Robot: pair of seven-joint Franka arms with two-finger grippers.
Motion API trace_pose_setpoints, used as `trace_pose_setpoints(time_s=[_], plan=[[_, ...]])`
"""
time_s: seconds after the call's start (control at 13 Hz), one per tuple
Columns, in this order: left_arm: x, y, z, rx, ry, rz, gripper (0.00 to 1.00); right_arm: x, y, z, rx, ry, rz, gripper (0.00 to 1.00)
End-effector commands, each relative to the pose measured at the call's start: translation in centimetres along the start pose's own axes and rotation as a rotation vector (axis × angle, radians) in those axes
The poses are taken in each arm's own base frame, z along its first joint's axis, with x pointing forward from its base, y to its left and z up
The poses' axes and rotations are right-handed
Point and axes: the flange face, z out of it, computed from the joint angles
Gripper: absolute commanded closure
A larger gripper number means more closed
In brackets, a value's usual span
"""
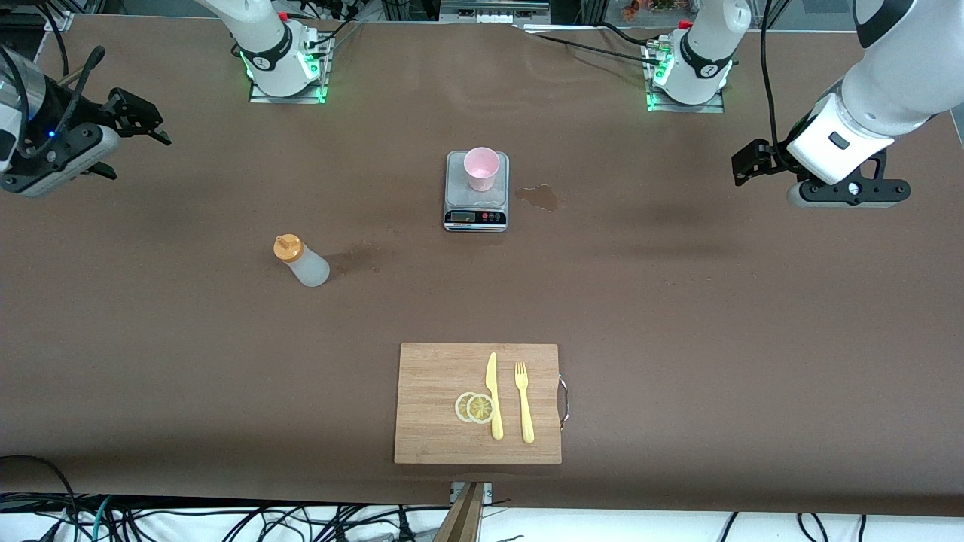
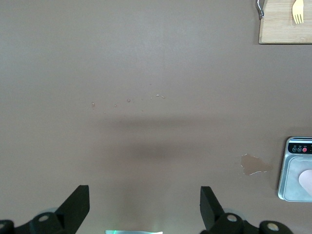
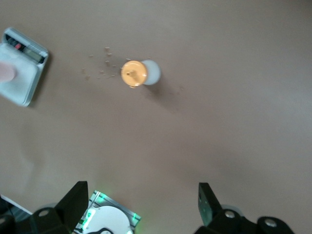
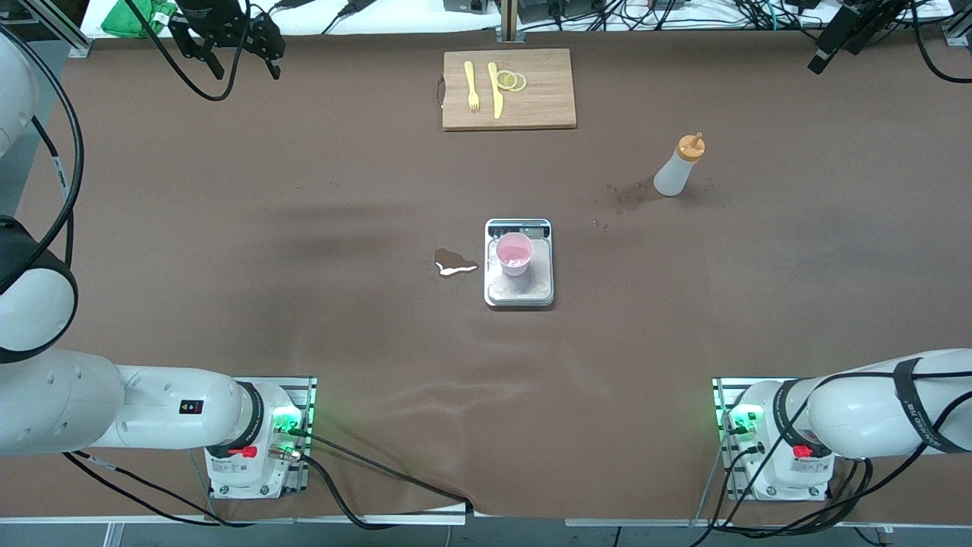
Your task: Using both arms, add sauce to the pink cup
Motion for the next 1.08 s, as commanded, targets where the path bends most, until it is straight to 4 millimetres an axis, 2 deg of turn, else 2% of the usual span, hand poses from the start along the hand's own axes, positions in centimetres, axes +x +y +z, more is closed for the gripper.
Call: trace_pose_setpoints(time_s=[0.0, 0.31, 0.69, 0.77, 1.0], plan=[[0.3, 0.0, -0.6, 0.006, -0.003, 0.009, 0.0, 0.1, -1.3, -2.7, -0.094, -0.023, 0.102, 0.0], [0.3, 0.0, -0.6, 0.006, -0.003, 0.009, 0.0, -0.6, 0.7, -3.2, -0.074, 0.021, 0.146, 0.0], [0.2, 0.1, -0.6, 0.007, -0.004, 0.011, 0.0, -0.6, -0.1, -3.7, -0.019, 0.046, 0.177, 0.0], [0.2, 0.1, -0.6, 0.007, -0.004, 0.011, 0.0, -0.7, -0.1, -4.2, -0.021, 0.057, 0.184, 0.0], [0.2, 0.1, -0.6, 0.007, -0.006, 0.012, 0.0, -0.4, 0.0, -4.2, -0.027, 0.057, 0.188, 0.0]])
